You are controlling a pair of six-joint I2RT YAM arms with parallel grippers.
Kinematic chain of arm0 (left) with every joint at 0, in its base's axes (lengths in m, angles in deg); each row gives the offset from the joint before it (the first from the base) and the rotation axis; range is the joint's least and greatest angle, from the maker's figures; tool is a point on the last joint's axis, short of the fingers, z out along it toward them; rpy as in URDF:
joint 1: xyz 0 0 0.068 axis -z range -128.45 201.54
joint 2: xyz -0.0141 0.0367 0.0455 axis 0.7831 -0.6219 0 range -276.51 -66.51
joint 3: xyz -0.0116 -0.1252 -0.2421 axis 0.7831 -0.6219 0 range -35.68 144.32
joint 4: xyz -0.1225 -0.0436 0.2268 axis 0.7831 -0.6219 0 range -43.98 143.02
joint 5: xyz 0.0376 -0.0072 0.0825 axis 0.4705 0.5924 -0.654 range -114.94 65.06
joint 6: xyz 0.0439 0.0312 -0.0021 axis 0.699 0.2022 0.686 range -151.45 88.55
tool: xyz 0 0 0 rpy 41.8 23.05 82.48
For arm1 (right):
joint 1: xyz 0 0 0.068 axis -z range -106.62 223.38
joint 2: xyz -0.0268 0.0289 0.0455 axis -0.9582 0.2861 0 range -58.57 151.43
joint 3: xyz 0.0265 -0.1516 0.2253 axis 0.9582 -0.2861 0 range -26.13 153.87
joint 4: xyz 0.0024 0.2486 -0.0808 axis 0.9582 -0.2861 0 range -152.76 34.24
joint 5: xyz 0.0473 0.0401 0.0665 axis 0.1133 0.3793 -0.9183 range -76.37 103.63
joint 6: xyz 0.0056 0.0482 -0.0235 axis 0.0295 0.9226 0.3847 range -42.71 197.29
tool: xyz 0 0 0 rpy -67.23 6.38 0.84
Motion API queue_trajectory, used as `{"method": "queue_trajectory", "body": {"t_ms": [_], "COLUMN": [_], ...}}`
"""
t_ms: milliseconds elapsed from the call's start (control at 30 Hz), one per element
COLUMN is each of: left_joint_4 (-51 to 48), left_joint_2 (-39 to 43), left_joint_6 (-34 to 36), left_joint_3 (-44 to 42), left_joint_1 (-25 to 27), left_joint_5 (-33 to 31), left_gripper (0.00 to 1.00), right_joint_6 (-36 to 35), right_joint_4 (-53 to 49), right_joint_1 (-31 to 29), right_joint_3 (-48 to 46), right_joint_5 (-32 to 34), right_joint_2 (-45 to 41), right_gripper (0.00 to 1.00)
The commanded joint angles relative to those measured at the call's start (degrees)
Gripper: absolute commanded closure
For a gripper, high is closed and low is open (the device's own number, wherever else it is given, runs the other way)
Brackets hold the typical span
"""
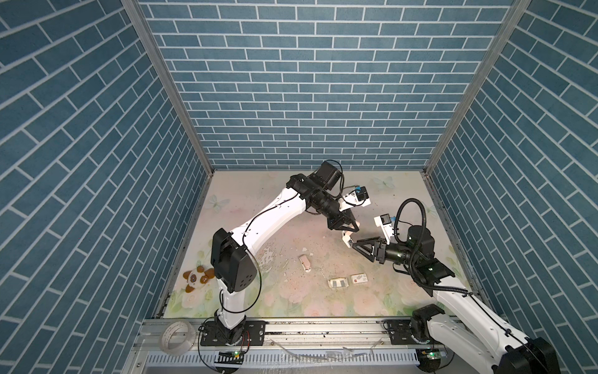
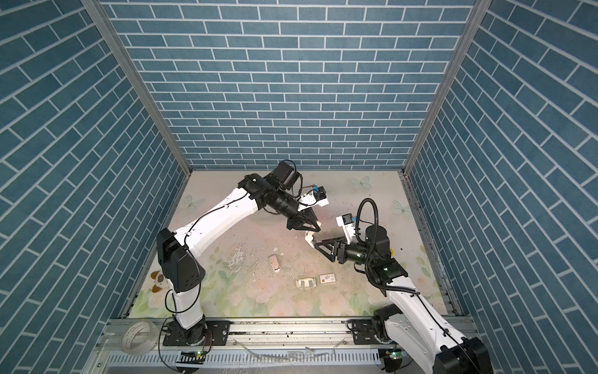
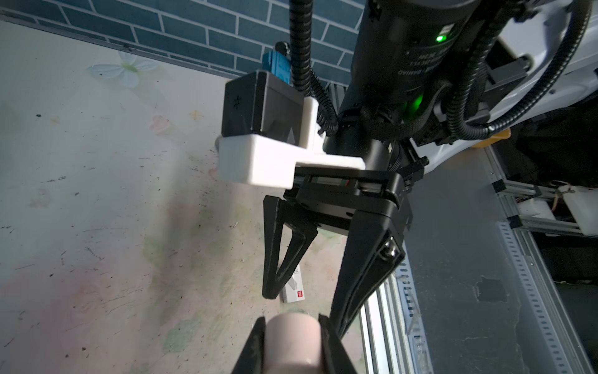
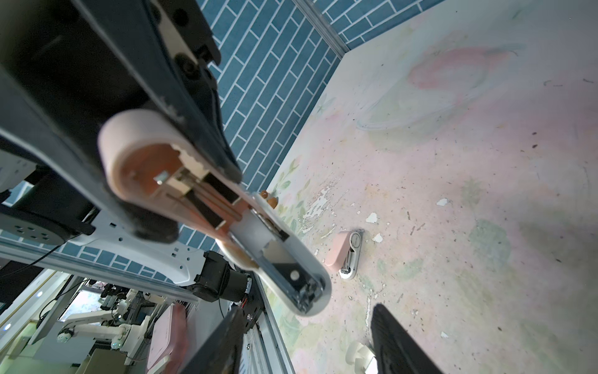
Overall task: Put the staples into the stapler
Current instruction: 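Pull the stapler top open with the right gripper while the left holds the base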
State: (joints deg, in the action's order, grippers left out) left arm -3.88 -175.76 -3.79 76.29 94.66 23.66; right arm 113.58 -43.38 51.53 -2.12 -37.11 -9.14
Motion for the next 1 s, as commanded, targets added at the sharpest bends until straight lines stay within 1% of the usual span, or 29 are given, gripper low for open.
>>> {"method": "queue_trajectory", "body": {"t_ms": [0, 200, 367, 467, 667, 800, 933, 967], "left_joint_4": [-5.0, -7.6, -9.8, -10.6, -11.0, -10.9, -10.3, -10.4], "left_joint_2": [-2.8, -4.5, -6.8, -7.8, -8.3, -8.3, -8.1, -8.1], "left_joint_6": [-0.2, 0.5, 0.2, 0.0, 0.1, -0.3, -0.8, -0.9], "left_joint_3": [2.0, 4.4, 7.7, 9.3, 9.8, 9.6, 9.6, 9.7], "left_joint_1": [-0.4, -0.4, -0.6, -0.6, -0.7, -0.7, -0.7, -0.7], "left_joint_5": [5.0, 7.3, 10.2, 11.2, 12.2, 13.1, 13.6, 13.9], "left_gripper": [1.0, 1.0, 1.0, 1.0, 1.0, 1.0, 1.0, 1.0], "right_joint_6": [-0.7, -0.6, 2.3, 3.4, 4.4, 7.2, 8.8, 9.1], "right_joint_4": [3.3, 4.3, 10.2, 12.6, 14.8, 20.1, 23.6, 24.1], "right_joint_1": [-0.2, -0.2, -0.6, -1.0, -2.0, -2.7, -3.3, -3.5], "right_joint_3": [2.1, 3.1, 3.4, 3.5, 4.0, 3.2, 2.9, 2.8], "right_joint_5": [-3.1, -4.5, -7.6, -8.3, -8.2, -7.8, -7.5, -7.4], "right_joint_2": [-0.6, 0.7, 4.6, 6.4, 7.5, 9.1, 11.3, 11.7], "right_gripper": [0.37, 0.37, 0.38, 0.4, 0.43, 0.45, 0.49, 0.51]}}
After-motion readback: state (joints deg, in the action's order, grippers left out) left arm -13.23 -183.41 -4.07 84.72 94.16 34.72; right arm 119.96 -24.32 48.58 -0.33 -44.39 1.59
